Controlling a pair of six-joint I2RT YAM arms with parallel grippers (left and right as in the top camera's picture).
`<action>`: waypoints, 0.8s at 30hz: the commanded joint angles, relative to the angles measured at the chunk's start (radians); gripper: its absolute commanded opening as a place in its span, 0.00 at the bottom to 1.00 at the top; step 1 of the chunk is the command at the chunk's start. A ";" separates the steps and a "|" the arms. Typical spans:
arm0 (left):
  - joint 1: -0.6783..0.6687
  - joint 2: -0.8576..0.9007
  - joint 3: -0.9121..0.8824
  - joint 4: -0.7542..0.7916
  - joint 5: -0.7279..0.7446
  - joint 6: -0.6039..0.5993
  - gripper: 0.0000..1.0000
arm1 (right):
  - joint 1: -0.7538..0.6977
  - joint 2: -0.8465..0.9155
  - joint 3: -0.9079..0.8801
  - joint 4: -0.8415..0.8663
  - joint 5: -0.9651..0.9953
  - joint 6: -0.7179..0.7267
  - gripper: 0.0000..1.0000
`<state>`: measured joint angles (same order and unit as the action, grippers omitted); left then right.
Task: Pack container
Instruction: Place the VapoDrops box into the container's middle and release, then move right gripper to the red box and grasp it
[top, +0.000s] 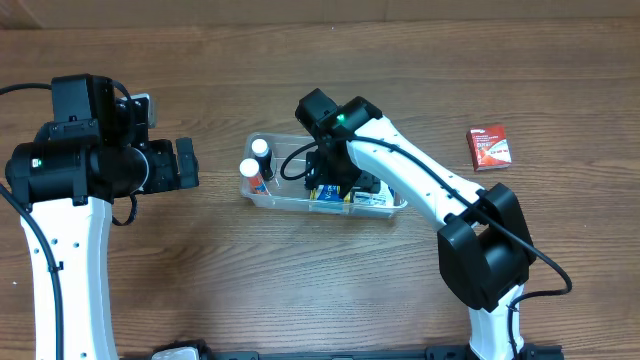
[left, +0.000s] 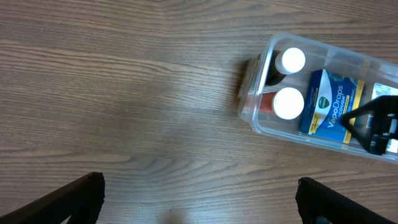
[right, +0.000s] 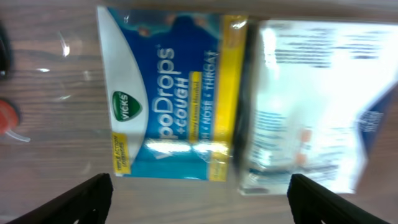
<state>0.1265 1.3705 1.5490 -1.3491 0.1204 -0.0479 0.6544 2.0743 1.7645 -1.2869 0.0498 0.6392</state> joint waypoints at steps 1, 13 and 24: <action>0.004 -0.011 -0.003 0.000 0.011 0.018 1.00 | -0.017 -0.138 0.212 -0.091 0.160 -0.100 0.99; 0.004 -0.011 -0.003 -0.001 0.011 0.018 1.00 | -0.676 -0.133 0.479 -0.161 0.074 -0.574 1.00; 0.004 -0.011 -0.003 -0.001 0.010 0.018 1.00 | -0.857 0.190 0.466 -0.186 -0.078 -0.760 1.00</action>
<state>0.1265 1.3708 1.5490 -1.3499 0.1207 -0.0479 -0.2150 2.2417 2.2246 -1.4784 0.0036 -0.0799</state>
